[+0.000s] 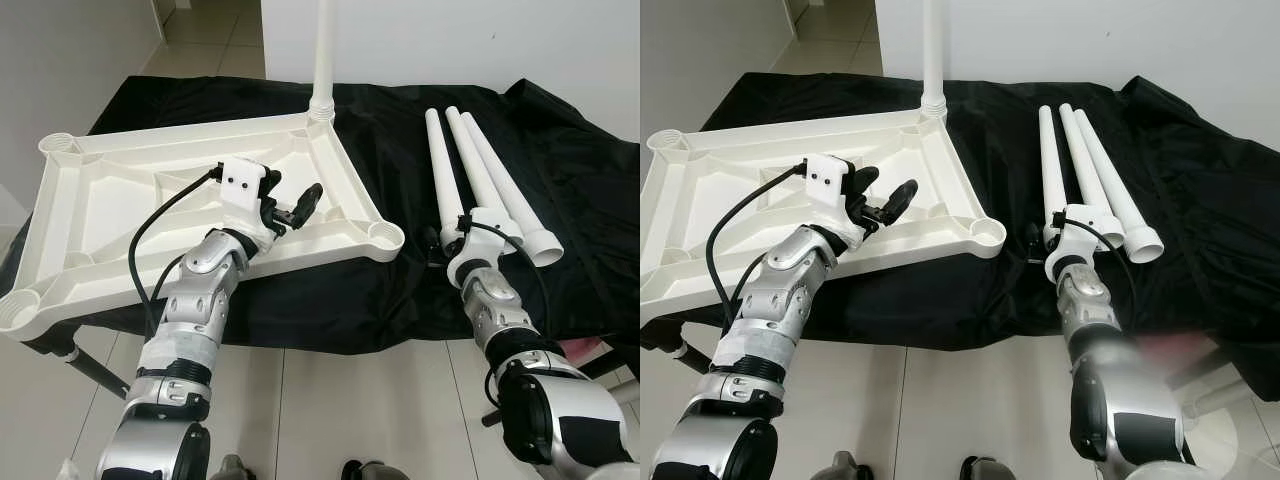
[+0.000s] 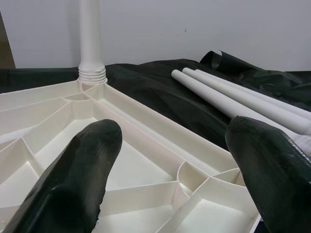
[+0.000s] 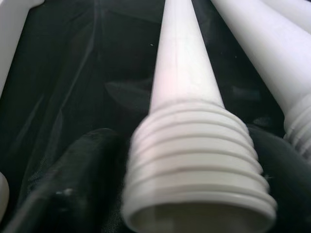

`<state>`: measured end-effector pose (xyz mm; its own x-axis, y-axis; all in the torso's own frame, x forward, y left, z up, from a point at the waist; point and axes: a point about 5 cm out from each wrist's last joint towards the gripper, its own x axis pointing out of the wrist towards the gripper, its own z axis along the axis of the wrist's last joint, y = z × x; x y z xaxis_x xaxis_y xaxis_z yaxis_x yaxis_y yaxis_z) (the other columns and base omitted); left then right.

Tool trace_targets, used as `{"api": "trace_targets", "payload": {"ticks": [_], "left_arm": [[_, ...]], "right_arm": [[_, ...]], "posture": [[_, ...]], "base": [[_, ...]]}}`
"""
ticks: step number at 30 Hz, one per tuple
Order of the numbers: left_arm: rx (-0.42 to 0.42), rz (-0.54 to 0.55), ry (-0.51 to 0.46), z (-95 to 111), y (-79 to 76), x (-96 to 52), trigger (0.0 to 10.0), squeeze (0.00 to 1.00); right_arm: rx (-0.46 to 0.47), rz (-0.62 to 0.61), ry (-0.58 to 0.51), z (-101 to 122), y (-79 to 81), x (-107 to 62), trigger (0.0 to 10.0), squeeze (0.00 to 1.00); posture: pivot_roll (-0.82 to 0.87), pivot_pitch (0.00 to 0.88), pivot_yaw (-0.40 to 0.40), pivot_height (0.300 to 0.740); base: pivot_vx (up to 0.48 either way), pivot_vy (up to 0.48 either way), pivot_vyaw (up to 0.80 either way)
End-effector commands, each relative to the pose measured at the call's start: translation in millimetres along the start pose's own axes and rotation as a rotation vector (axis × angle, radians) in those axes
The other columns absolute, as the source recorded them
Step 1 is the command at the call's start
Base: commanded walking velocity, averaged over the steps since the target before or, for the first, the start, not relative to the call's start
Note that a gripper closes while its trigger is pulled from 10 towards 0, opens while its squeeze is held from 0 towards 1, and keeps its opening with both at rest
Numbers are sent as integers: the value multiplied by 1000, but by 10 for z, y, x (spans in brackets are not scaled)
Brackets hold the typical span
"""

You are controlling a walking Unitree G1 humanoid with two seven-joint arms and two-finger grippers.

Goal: Building children table

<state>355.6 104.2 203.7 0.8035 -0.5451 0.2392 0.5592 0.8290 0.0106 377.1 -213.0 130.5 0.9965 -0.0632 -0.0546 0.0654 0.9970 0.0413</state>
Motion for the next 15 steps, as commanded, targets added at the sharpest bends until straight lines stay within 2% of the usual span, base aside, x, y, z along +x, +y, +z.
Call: {"api": "trace_targets", "payload": {"ticks": [1,2,7,10,14,15], "left_arm": [[5,57,4,10,27,0,10000,0],[7,60,1,18,36,-1,10000,0],[27,66,-1,34,44,-2,10000,0],[70,66,11,44,57,-11,10000,0],[63,60,22,43,67,-15,10000,0],[58,55,30,39,69,-17,10000,0]], "right_arm": [[7,-1,5,1,-8,7,4784,0],[25,4,14,-15,1,6,0,0],[70,8,31,-62,10,-1,0,0],[126,12,49,-145,26,-32,0,0],[118,17,30,-141,45,-37,0,0],[93,23,4,-121,59,-42,2471,0]], "posture": [[-2,63,-18,740],[0,61,-19,740],[3,58,-23,740],[10,53,-33,740],[10,53,-33,740],[14,48,-41,740]], "base": [[0,0,0],[0,0,0],[0,0,0],[0,0,0],[0,0,0],[0,0,0]]}}
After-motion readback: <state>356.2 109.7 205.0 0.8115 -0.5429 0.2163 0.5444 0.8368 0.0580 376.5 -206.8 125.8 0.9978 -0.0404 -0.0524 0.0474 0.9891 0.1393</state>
